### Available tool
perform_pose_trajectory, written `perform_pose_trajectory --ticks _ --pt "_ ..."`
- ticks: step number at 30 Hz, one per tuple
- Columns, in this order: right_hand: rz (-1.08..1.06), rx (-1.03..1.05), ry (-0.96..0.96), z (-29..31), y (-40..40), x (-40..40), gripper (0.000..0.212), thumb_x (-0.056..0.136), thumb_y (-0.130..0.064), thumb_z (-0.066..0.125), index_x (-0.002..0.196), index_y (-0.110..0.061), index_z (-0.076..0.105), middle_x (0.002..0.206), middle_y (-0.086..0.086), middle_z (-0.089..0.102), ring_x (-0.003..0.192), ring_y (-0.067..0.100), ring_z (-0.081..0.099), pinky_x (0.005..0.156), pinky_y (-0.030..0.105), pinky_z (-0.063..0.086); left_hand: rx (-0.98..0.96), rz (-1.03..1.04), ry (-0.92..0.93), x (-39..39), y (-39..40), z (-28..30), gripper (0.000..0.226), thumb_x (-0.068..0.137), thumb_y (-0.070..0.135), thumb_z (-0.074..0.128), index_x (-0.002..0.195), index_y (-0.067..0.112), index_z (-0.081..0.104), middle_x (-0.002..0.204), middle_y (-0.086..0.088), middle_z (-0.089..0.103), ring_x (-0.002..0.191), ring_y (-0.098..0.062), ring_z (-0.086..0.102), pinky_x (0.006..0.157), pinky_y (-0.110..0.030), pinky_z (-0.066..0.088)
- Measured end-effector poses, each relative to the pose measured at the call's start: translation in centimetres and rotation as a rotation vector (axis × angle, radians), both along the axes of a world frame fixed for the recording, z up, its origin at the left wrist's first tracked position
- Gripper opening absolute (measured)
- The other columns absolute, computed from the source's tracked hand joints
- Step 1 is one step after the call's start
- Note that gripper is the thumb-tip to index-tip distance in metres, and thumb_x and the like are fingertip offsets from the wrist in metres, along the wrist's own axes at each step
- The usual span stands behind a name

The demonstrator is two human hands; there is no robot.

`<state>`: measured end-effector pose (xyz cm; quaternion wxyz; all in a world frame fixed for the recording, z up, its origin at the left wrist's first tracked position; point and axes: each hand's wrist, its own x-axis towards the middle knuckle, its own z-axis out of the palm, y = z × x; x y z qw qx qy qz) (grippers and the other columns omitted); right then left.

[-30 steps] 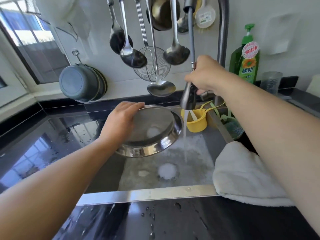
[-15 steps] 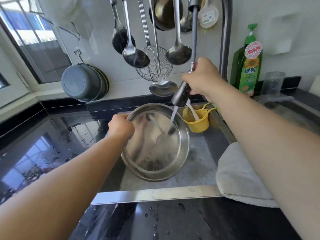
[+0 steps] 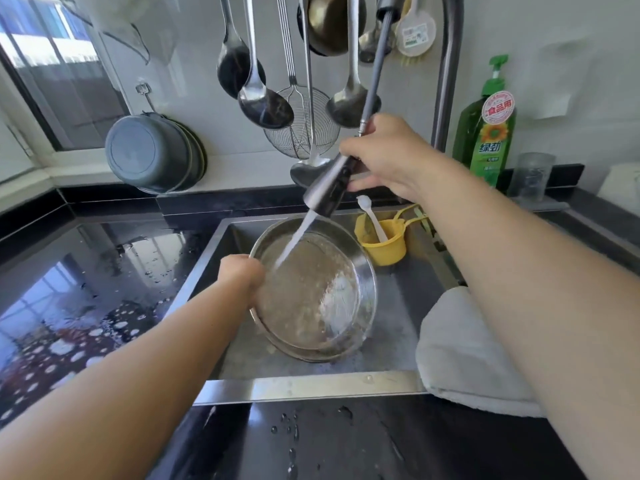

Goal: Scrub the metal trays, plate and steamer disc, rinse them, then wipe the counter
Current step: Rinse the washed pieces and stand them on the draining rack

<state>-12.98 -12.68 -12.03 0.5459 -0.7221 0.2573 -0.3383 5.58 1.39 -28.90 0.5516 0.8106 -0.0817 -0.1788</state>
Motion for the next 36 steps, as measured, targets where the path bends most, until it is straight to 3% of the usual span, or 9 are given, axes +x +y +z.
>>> perform_pose_trajectory --ticks 3,6,9,14,22,27,30,34,36 --pt "-0.04 -0.113 0.171 0.5 -0.9 -2.4 0.014 0.093 -0.004 0.063 0.096 -0.013 0.052 0.096 0.01 0.062 0.083 0.022 0.072 0.062 0.034 0.064 0.138 -0.129 -0.36 -1.6 0.0 1.8 0.034 0.085 -0.007 0.05 0.076 0.017 0.073 0.081 -0.008 0.069 0.072 -0.027 0.064 0.063 -0.034 0.054" --pt "-0.167 -0.267 0.336 0.8 -2.1 -3.8 0.018 0.091 -0.01 0.065 0.103 -0.013 0.053 0.1 0.009 0.06 0.084 0.026 0.07 0.068 0.04 0.065 0.179 -0.383 -0.878 -2.4 0.7 3.6 0.055 0.081 -0.012 0.056 0.118 0.022 0.076 0.103 0.001 0.071 0.096 -0.024 0.064 0.085 -0.038 0.054" --pt "-0.175 -0.296 0.402 1.3 -2.7 -4.7 0.023 0.091 -0.011 0.067 0.109 -0.011 0.053 0.103 0.011 0.059 0.085 0.028 0.07 0.07 0.042 0.065 0.191 -0.682 -1.466 -1.0 1.2 4.9 0.057 0.074 -0.013 0.063 0.125 0.011 0.072 0.111 -0.007 0.07 0.098 -0.032 0.058 0.088 -0.045 0.053" --pt "-0.058 -0.212 0.417 2.1 -2.6 -5.7 0.014 0.092 -0.006 0.066 0.1 -0.009 0.054 0.099 0.014 0.063 0.083 0.023 0.072 0.07 0.04 0.065 0.383 -0.543 -1.995 1.0 1.7 6.7 0.03 0.089 0.013 0.064 0.117 0.01 0.074 0.119 -0.013 0.069 0.103 -0.04 0.063 0.081 -0.049 0.054" --pt "0.166 0.0 0.212 2.4 -0.3 -5.0 0.016 0.095 0.0 0.06 0.107 -0.004 0.051 0.102 0.02 0.068 0.087 0.032 0.076 0.07 0.042 0.064 0.571 -0.58 -1.888 1.4 1.2 6.5 0.046 0.081 0.015 0.06 0.124 0.003 0.073 0.118 -0.017 0.075 0.085 -0.035 0.077 0.055 -0.042 0.06" --pt "0.087 0.012 0.103 1.6 0.6 -2.9 0.022 0.092 0.001 0.061 0.113 0.001 0.055 0.103 0.019 0.067 0.081 0.028 0.076 0.063 0.04 0.064 0.454 -0.58 -1.903 0.0 -0.2 6.2 0.047 0.089 0.017 0.046 0.123 -0.002 0.071 0.117 -0.018 0.075 0.096 -0.034 0.077 0.063 -0.041 0.062" --pt "0.037 0.04 0.04 1.1 0.9 -1.7 0.021 0.091 0.001 0.062 0.111 -0.001 0.054 0.099 0.016 0.065 0.074 0.024 0.074 0.063 0.042 0.064 0.454 -0.595 -1.933 -0.9 -0.8 5.6 0.033 0.079 0.0 0.067 0.111 -0.005 0.072 0.107 -0.02 0.076 0.086 -0.035 0.077 0.05 -0.039 0.059" --pt "-0.016 0.022 -0.001 0.9 1.0 -0.6 0.021 0.092 -0.001 0.063 0.108 -0.005 0.052 0.092 0.009 0.059 0.052 0.011 0.07 0.057 0.037 0.063 0.432 -0.671 -1.743 -1.1 -0.7 4.9 0.059 0.073 -0.002 0.087 0.122 0.006 0.055 0.101 -0.016 0.073 0.072 -0.037 0.074 0.043 -0.044 0.056" --pt "-0.094 -0.037 0.029 0.4 0.5 -0.1 0.026 0.09 -0.004 0.067 0.111 -0.006 0.053 0.1 0.011 0.059 0.071 0.02 0.073 0.059 0.04 0.064 0.36 -0.659 -1.725 -0.8 -0.2 4.5 0.075 0.07 -0.001 0.089 0.136 0.007 0.053 0.118 -0.02 0.073 0.082 -0.042 0.075 0.052 -0.047 0.059"
